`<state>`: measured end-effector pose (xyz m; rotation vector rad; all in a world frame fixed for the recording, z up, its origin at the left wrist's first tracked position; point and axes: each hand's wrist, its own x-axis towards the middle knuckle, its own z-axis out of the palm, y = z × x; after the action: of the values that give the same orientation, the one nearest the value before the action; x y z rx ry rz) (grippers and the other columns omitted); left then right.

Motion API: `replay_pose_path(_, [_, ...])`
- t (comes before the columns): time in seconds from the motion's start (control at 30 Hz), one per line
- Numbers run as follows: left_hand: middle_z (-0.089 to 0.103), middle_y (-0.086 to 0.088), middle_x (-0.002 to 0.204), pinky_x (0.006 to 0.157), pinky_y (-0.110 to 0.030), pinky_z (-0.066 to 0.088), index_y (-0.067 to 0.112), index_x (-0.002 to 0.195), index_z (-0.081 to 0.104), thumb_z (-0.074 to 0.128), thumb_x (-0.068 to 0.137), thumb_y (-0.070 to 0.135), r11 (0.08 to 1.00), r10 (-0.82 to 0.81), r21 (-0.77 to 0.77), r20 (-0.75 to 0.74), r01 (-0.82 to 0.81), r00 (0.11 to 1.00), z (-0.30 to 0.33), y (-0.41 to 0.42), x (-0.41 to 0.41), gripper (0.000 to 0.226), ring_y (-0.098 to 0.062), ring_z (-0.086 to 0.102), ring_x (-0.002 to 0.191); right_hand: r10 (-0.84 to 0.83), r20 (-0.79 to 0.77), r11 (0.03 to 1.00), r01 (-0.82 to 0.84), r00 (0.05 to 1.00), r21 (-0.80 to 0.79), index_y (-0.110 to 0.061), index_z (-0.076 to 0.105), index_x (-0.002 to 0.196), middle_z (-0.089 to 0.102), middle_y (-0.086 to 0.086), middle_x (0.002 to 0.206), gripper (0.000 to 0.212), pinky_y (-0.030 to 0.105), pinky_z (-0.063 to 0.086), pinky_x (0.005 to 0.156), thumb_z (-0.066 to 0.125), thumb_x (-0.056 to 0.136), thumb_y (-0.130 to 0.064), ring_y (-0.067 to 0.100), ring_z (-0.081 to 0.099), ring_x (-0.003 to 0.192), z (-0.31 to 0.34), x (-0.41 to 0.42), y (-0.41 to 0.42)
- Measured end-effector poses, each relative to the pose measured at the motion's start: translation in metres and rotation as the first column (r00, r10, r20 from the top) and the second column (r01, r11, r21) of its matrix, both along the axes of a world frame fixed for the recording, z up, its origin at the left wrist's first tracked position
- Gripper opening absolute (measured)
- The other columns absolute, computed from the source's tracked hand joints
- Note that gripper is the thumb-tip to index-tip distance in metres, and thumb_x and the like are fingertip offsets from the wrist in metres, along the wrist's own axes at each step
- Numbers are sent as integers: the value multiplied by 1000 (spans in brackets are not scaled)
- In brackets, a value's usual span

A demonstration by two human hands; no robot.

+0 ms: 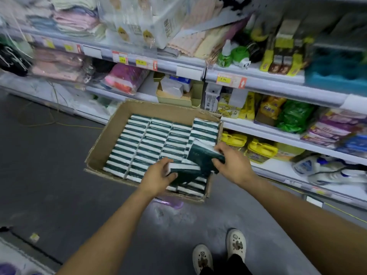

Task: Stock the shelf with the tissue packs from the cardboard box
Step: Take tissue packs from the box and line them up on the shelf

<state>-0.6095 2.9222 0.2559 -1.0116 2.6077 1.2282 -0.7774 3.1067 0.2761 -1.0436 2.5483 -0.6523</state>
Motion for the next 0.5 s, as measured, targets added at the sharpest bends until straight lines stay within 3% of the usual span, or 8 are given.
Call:
replay_pose_path(0.1, [56, -8, 89, 69, -17, 42, 16, 119, 54, 68, 91, 23, 998, 46, 47, -108, -41, 993, 42, 10, -22, 33, -14, 52, 83, -122, 126, 984, 136, 985, -115, -24, 52, 118, 63, -3, 102, 26, 36, 51, 73, 59, 93, -26, 19, 61, 91, 43, -18, 28])
replay_pose_path(0.17, [53, -2, 86, 74, -16, 44, 12, 120, 54, 66, 92, 24, 992, 82, 112, -196, -61, 977, 70, 22, -39, 33, -12, 52, 84, -157, 173, 960, 191, 972, -204, -24, 54, 119, 65, -3, 104, 26, 36, 52, 77, 59, 93, -23, 17, 61, 93, 70, -33, 50])
replay_pose_path(0.23, [60, 1, 105, 92, -26, 46, 14, 128, 54, 67, 92, 27, 985, 105, 164, -271, -61, 957, 95, 36, -57, 41, -13, 56, 103, -174, 198, 929, 227, 965, -292, -24, 55, 120, 66, -4, 107, 29, 40, 53, 85, 60, 91, -19, 15, 62, 98, 99, -48, 76])
replay_pose_path(0.3, [60, 1, 122, 97, -31, 47, 20, 127, 54, 67, 92, 28, 979, 97, 202, -335, -29, 937, 120, 53, -78, 38, -14, 55, 117, -190, 190, 903, 248, 963, -351, -23, 56, 122, 66, -5, 111, 32, 43, 52, 90, 61, 90, -17, 14, 63, 103, 126, -66, 103])
replay_pose_path(0.4, [66, -2, 117, 85, -29, 56, 25, 122, 55, 66, 92, 23, 963, 74, 265, -446, 52, 892, 158, 80, -117, 32, -17, 64, 107, -261, 181, 861, 314, 948, -400, -22, 52, 125, 66, -1, 110, 34, 37, 54, 85, 62, 92, -19, 15, 63, 98, 167, -92, 144])
replay_pose_path(0.5, [68, 0, 110, 80, -29, 58, 26, 118, 56, 67, 91, 23, 972, 2, 201, -516, 119, 856, 199, 111, -164, 29, -16, 66, 101, -304, 129, 826, 329, 944, -459, -18, 52, 122, 63, -2, 103, 32, 25, 50, 77, 62, 92, -16, 14, 62, 93, 205, -119, 183])
